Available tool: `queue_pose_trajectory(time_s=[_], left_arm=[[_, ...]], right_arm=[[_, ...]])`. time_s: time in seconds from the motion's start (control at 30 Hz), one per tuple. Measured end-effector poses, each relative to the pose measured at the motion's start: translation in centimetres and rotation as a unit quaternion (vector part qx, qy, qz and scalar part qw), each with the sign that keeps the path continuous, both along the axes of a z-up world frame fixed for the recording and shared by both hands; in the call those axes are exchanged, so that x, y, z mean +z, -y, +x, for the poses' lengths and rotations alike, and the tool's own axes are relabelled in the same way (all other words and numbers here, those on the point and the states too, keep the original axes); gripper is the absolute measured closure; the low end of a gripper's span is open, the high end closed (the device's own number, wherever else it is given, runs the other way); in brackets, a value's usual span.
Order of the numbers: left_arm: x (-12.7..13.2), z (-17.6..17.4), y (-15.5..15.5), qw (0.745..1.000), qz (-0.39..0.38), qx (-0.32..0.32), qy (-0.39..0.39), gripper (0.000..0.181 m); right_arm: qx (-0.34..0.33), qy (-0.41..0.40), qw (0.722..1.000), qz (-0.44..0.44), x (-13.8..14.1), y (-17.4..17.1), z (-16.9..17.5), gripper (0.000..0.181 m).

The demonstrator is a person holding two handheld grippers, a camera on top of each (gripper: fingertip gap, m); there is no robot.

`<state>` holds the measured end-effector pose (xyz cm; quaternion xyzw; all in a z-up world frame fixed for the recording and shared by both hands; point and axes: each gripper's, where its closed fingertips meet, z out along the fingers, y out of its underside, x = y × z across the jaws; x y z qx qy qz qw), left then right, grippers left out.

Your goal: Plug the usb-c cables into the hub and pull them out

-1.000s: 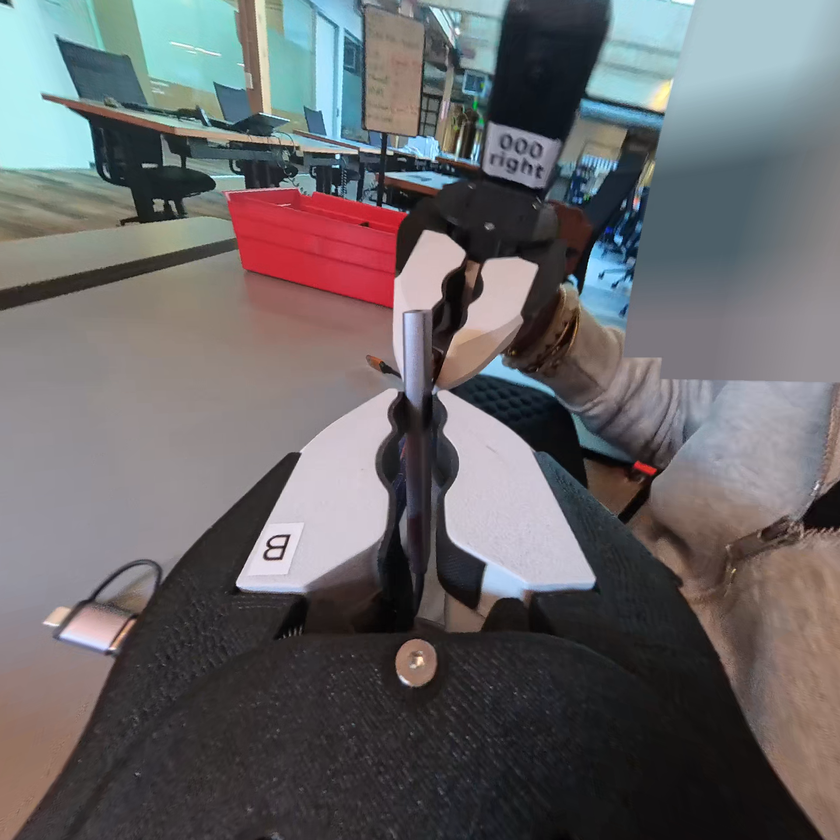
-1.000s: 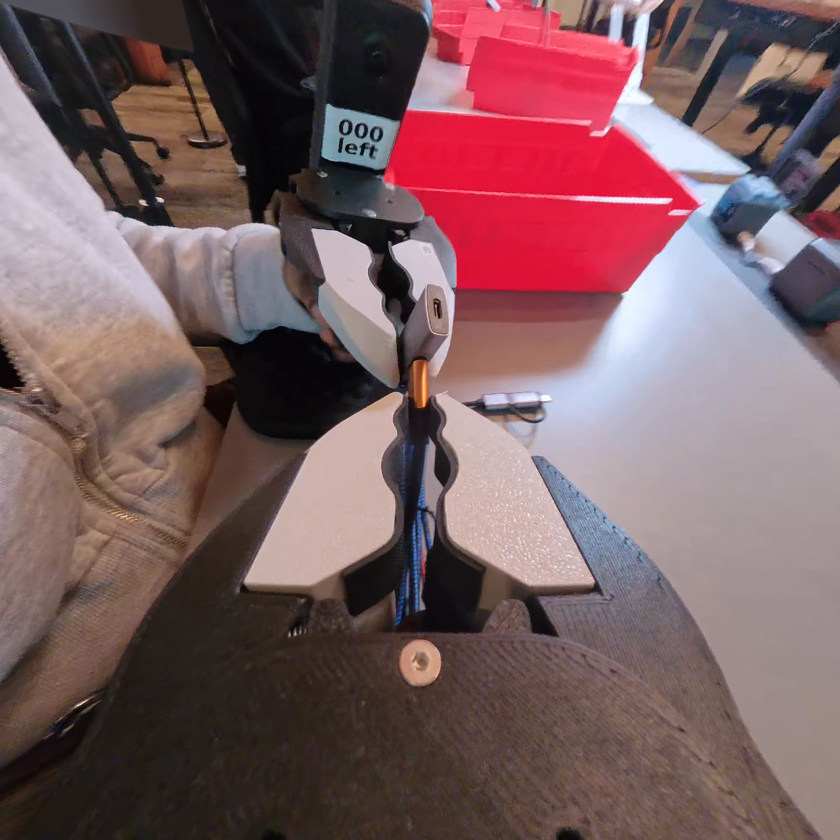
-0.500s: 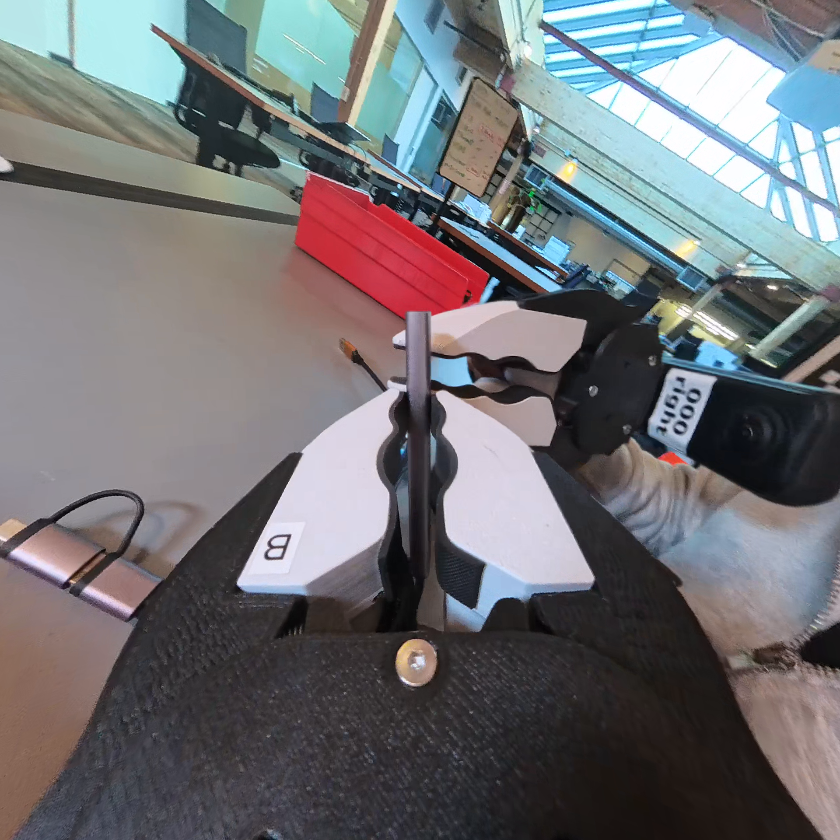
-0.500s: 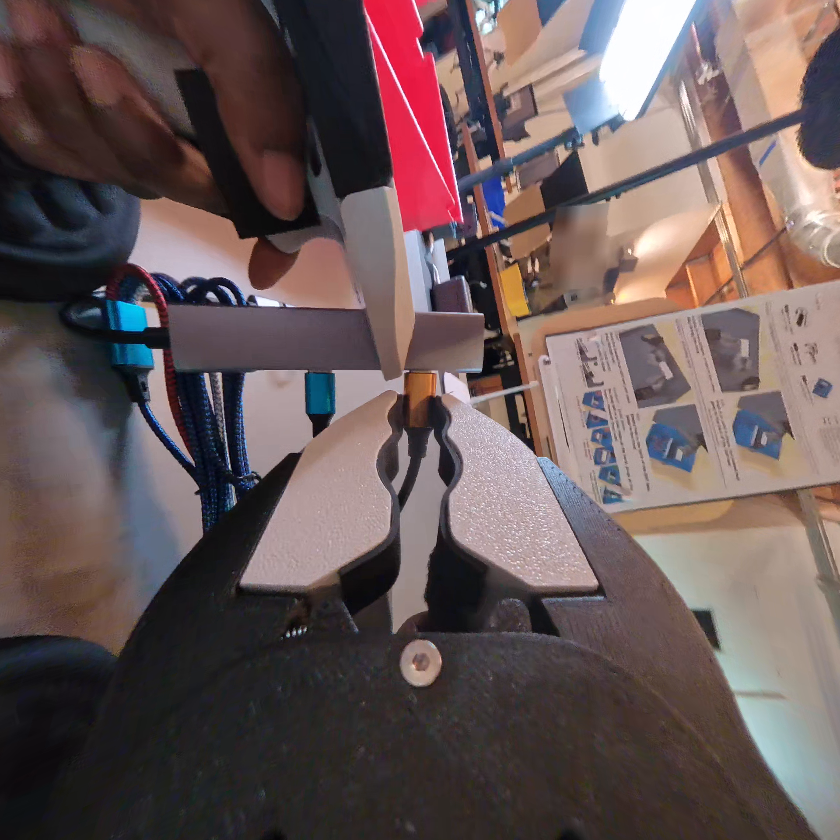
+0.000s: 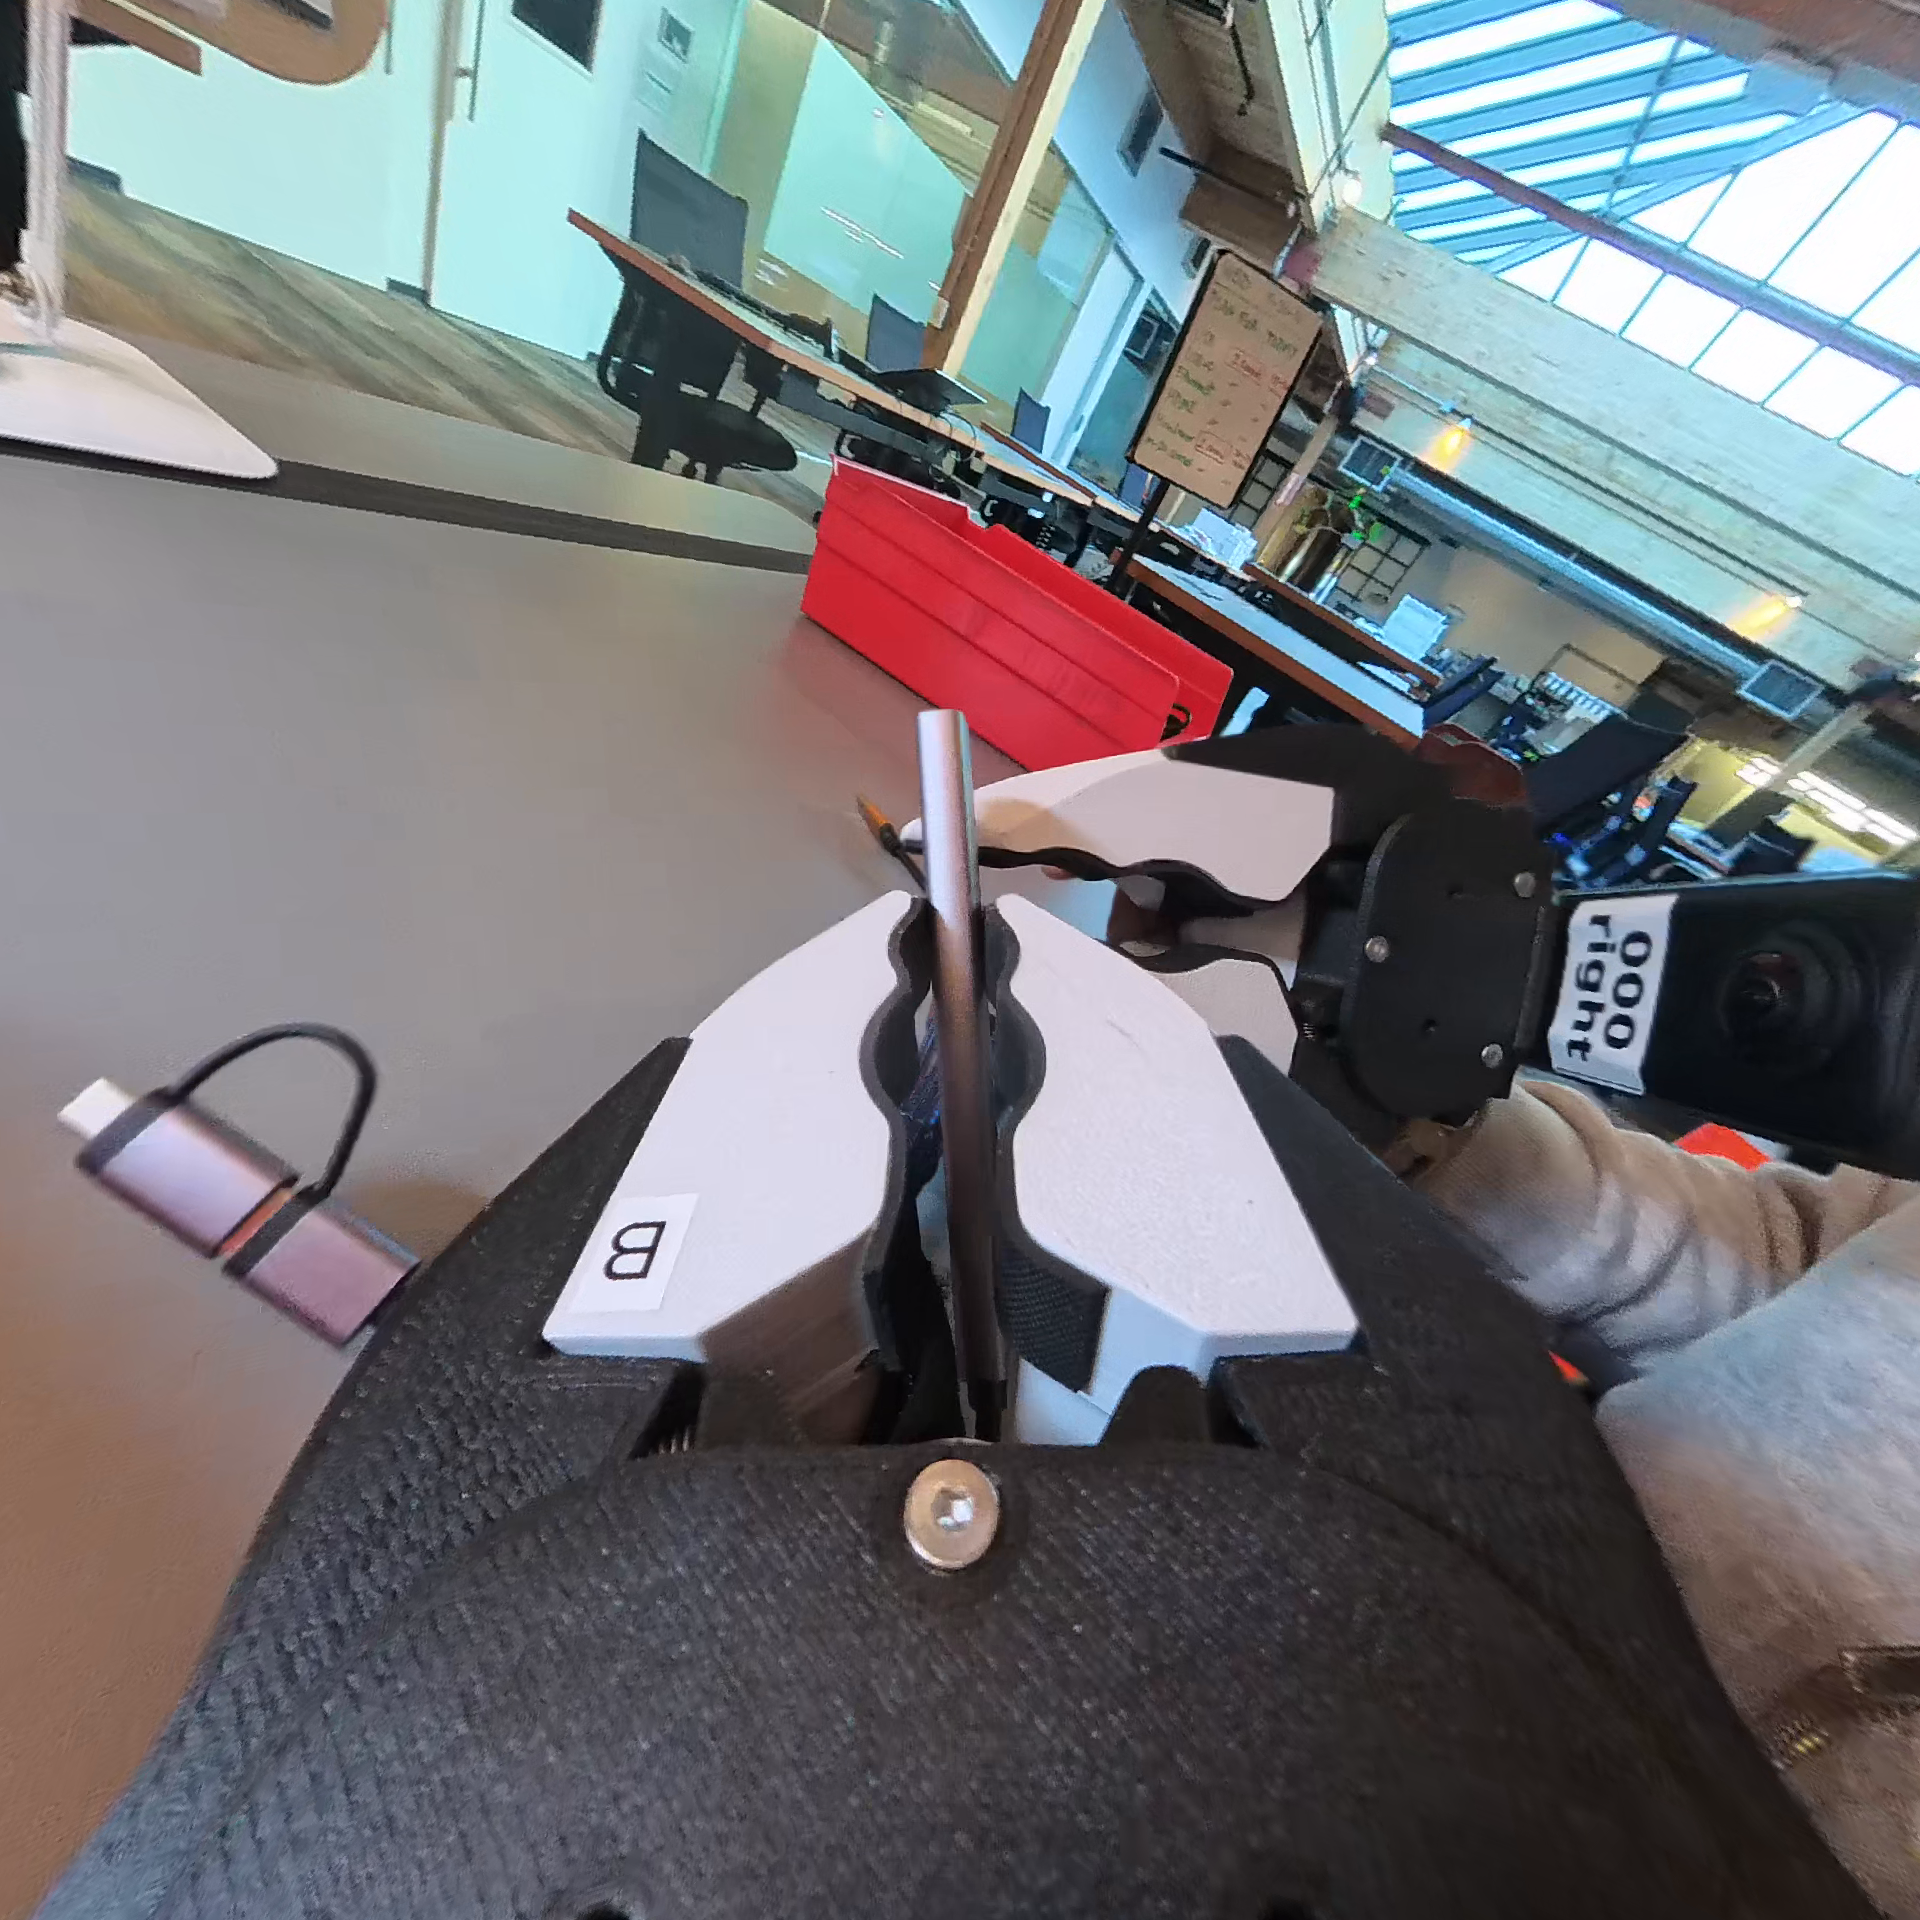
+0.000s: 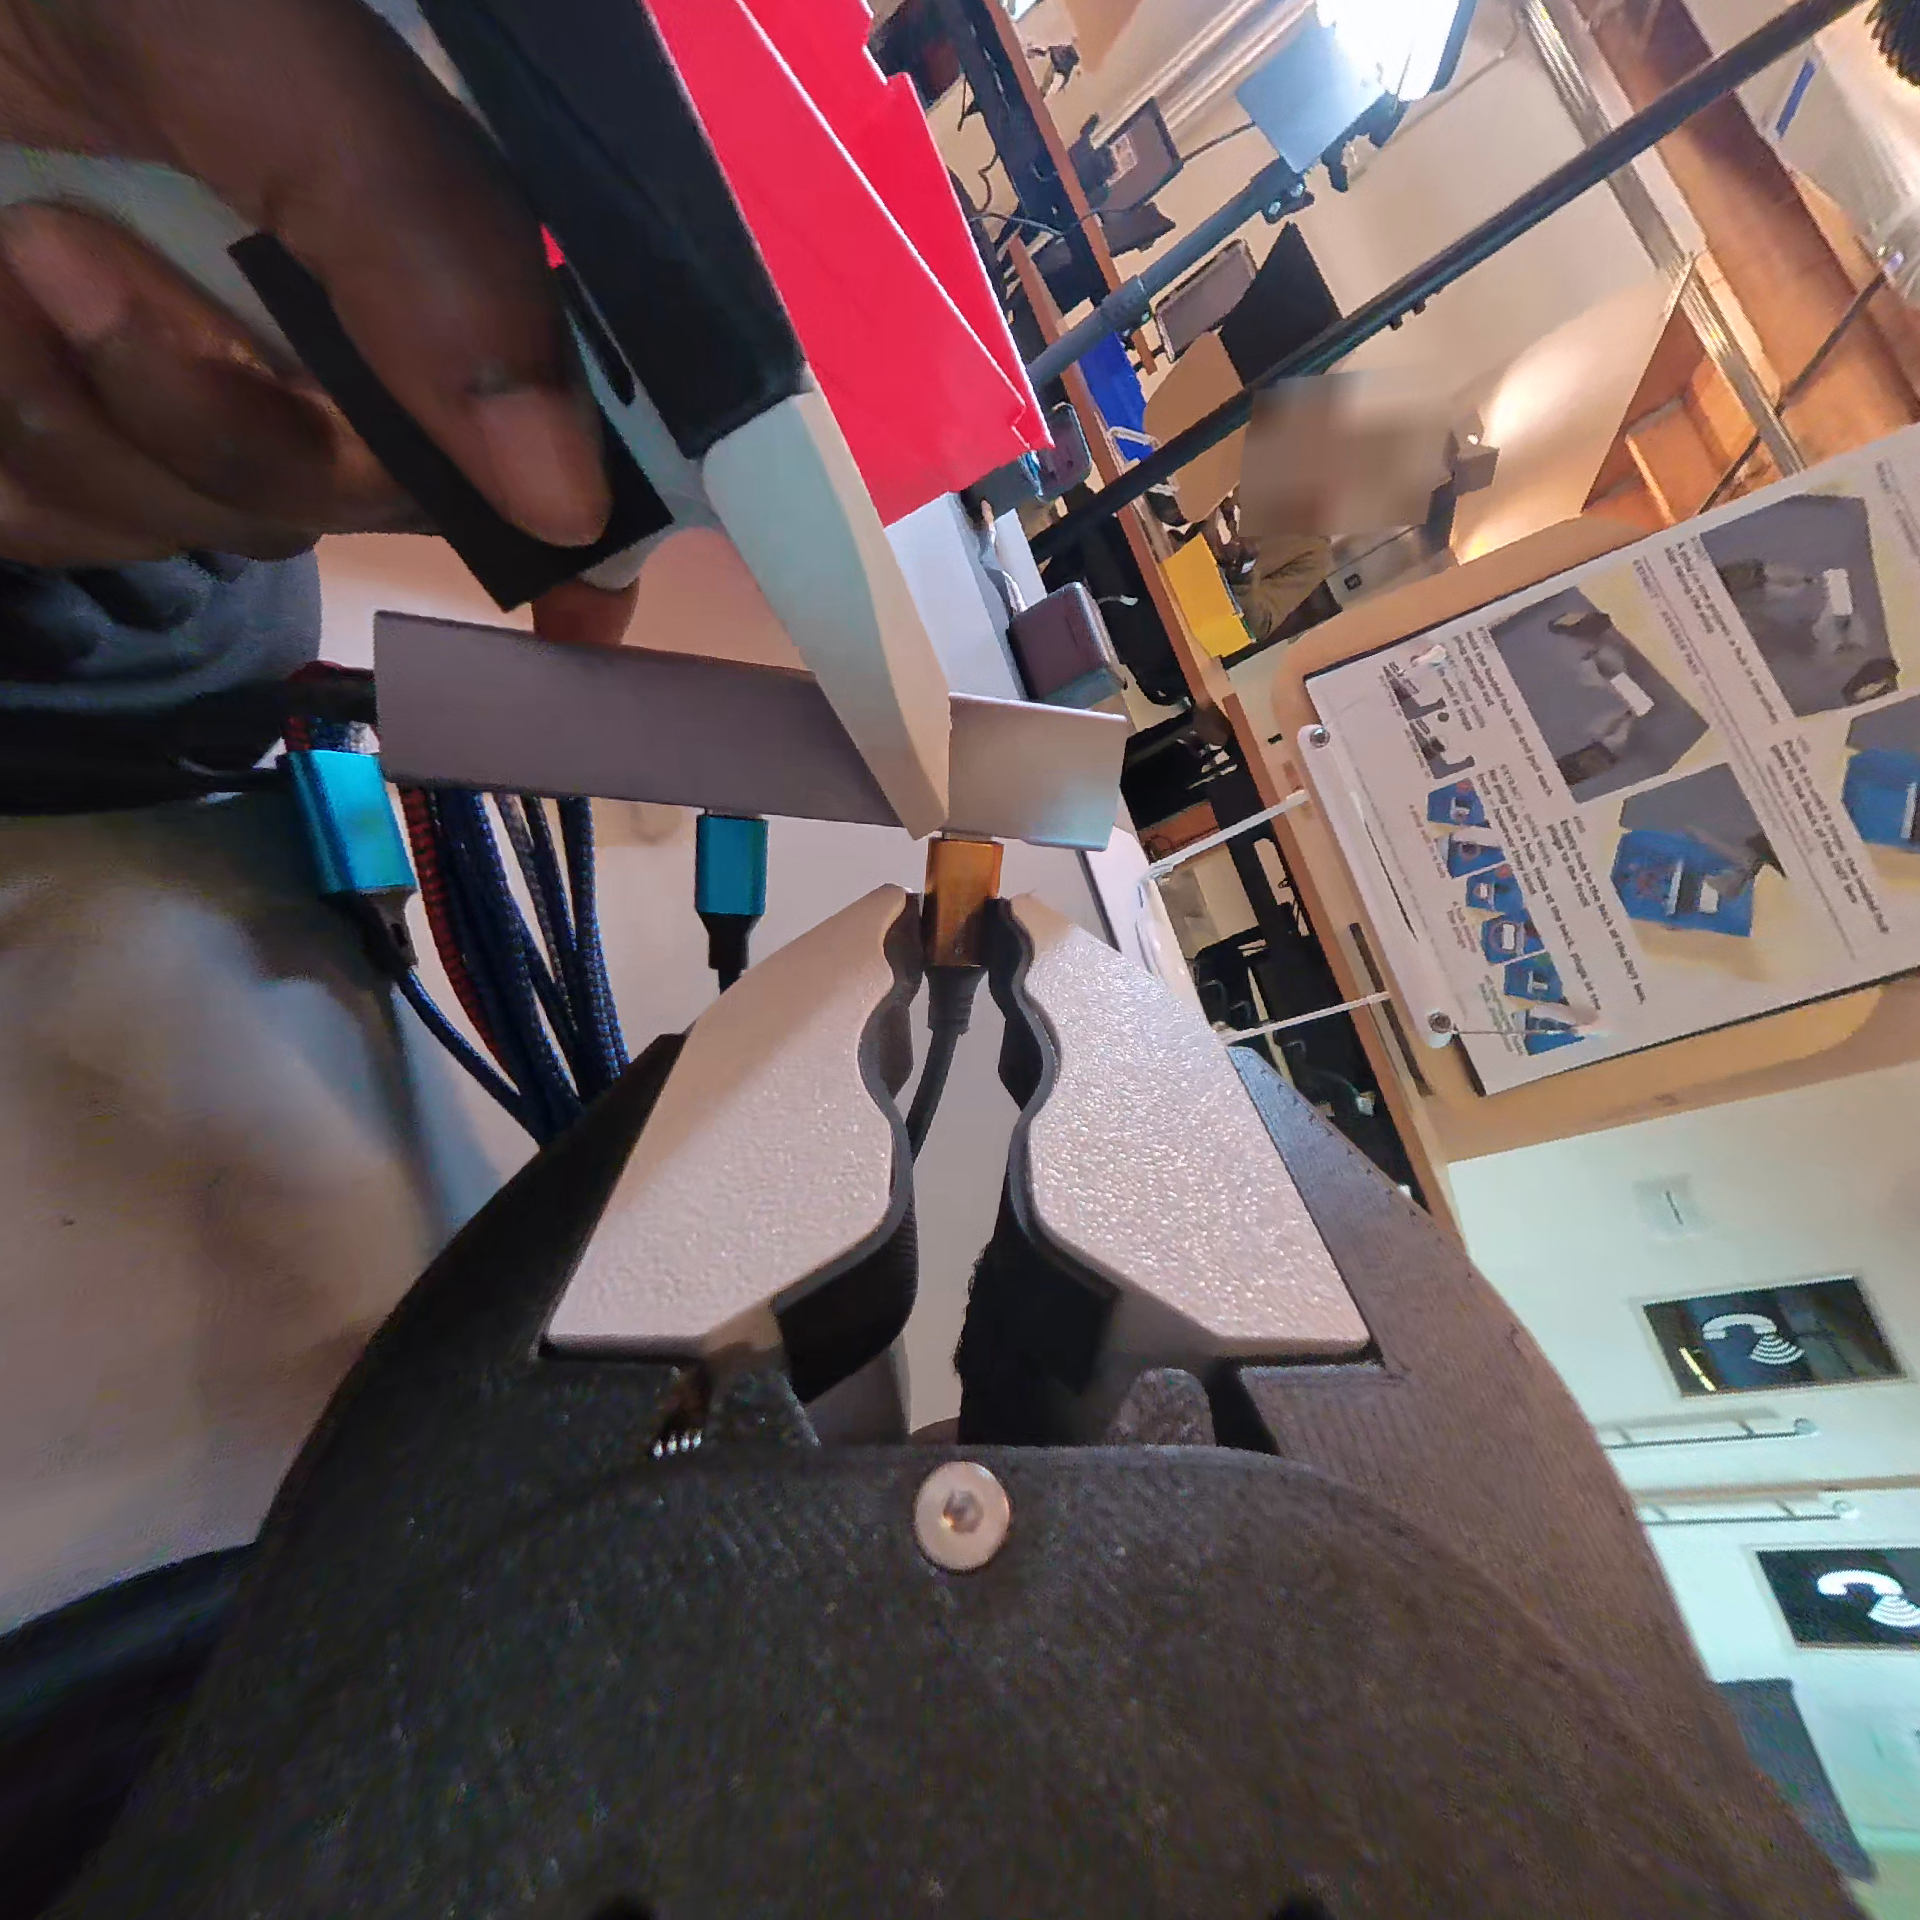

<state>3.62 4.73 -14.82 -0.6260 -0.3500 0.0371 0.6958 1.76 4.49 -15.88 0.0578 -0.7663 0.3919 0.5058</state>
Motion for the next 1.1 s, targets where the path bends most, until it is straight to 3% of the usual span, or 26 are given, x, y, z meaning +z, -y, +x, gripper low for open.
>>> queue_pose_trajectory(time_s=[0.23, 0.43, 0.57, 0.7, 0.83, 0.97, 1.03, 1.07, 1.1], left_arm=[[0.0, 0.1, 0.0, 1.000, -0.008, 0.005, -0.011, 0.173], [-0.2, 1.1, -1.0, 0.998, -0.018, -0.054, -0.010, 0.172], [-0.1, 1.0, -1.0, 0.998, -0.017, -0.055, -0.013, 0.172], [-0.1, 0.7, -0.8, 0.999, -0.030, -0.023, -0.035, 0.172], [-0.5, 0.5, -0.7, 0.990, -0.098, 0.044, -0.089, 0.171], [-0.3, 0.9, -0.5, 0.985, -0.112, 0.063, -0.113, 0.172], [0.4, 1.1, 0.1, 0.984, -0.098, 0.075, -0.126, 0.179], [3.1, 1.1, 2.2, 0.978, -0.031, 0.121, -0.168, 0.180], [2.6, 0.2, 3.9, 0.977, -0.050, 0.131, -0.158, 0.180]], right_arm=[[0.009, 0.024, 0.999, -0.024, -0.2, -0.1, 0.2, 0.168], [-0.004, 0.031, 0.999, -0.011, -0.5, 0.1, -0.2, 0.164], [-0.010, 0.035, 0.999, -0.006, -0.3, 0.1, -0.3, 0.174], [-0.047, 0.014, 0.999, 0.024, -0.4, 0.2, -1.0, 0.175], [-0.055, 0.030, 0.998, 0.023, -1.2, 0.3, -1.6, 0.174], [-0.062, 0.026, 0.998, 0.018, -1.4, 0.0, -1.6, 0.174], [-0.124, 0.055, 0.990, 0.048, -3.1, -2.2, -3.0, 0.174], [-0.179, 0.077, 0.977, 0.087, -5.1, -5.3, -4.4, 0.174], [-0.163, 0.078, 0.983, 0.041, -4.2, -6.0, -4.3, 0.174]])
